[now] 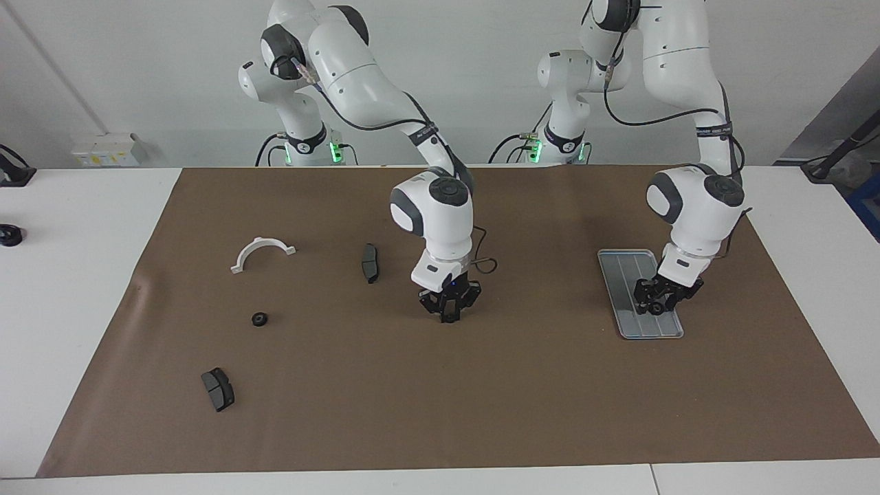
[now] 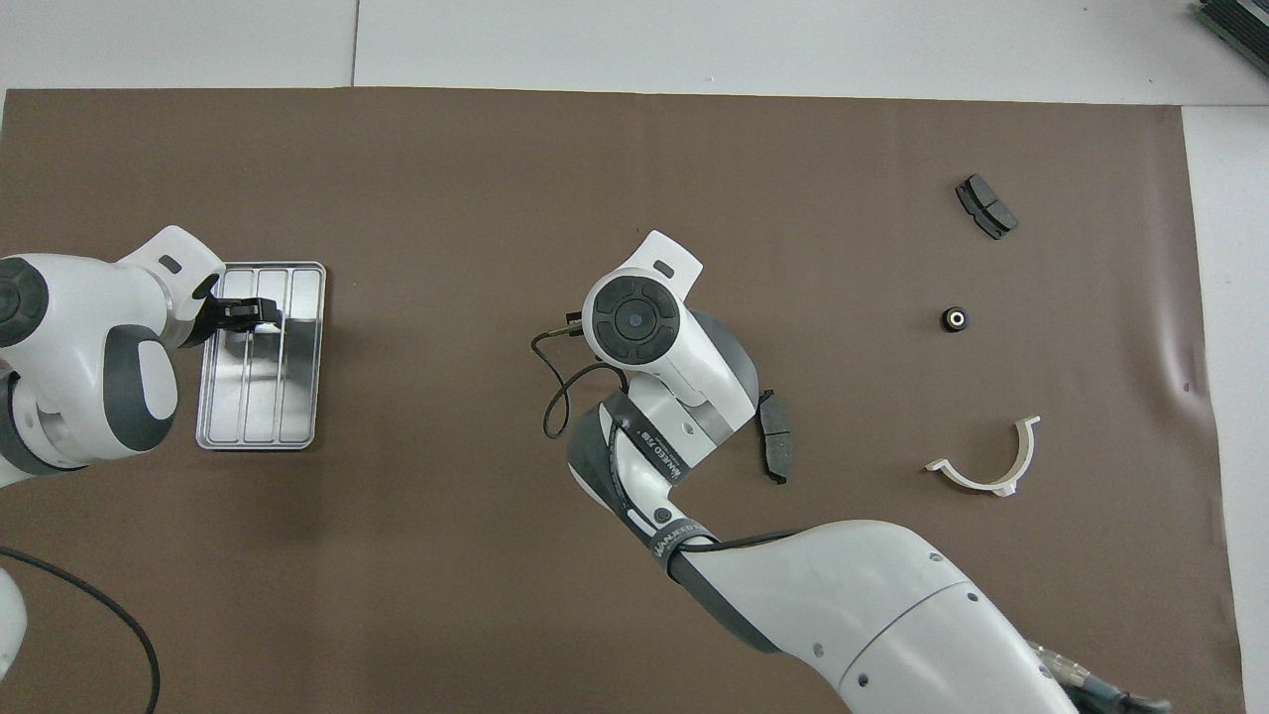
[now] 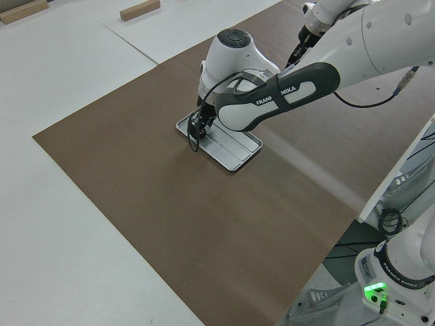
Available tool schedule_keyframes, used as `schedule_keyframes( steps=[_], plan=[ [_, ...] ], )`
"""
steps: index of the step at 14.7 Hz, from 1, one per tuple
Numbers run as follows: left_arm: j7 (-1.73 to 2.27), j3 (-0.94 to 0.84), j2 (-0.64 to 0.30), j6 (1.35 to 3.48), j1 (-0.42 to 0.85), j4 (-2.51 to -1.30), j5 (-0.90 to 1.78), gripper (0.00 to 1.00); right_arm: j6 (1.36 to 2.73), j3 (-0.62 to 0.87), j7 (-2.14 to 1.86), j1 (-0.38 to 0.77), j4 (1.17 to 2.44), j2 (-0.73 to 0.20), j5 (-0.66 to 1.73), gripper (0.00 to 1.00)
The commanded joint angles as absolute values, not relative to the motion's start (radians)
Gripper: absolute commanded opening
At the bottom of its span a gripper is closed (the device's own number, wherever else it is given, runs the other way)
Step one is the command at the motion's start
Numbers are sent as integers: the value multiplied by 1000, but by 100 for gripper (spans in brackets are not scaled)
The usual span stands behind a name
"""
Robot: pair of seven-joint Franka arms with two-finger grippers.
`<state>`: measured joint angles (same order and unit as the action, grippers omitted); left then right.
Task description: Place bearing gear from tray to pile
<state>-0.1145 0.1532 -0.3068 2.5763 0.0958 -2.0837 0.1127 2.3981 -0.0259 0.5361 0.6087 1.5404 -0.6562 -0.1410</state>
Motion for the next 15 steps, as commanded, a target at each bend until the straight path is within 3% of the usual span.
schedule_keyframes(
  steps=[1,2,4,10,13,15],
  plan=[
    [-120,143,-295,2589,81,-2102,114,59,2416,-23,545,606,1554,-653,-163,0],
    [-118,143,-293,2588,84,-2100,114,48,2415,-23,545,604,1546,-655,-161,0],
    [-117,143,-285,2585,90,-2091,114,2,2367,-23,552,597,1520,-644,-155,0],
    [-110,143,-221,2484,126,-2011,114,0,2235,-20,404,382,1571,-444,-42,0],
    [-86,143,-225,2442,217,-1962,114,0,2246,-20,121,231,1656,-417,72,0],
    [-36,141,-232,2456,296,-1962,114,0,2316,-21,61,190,1713,-432,75,0]
  ],
)
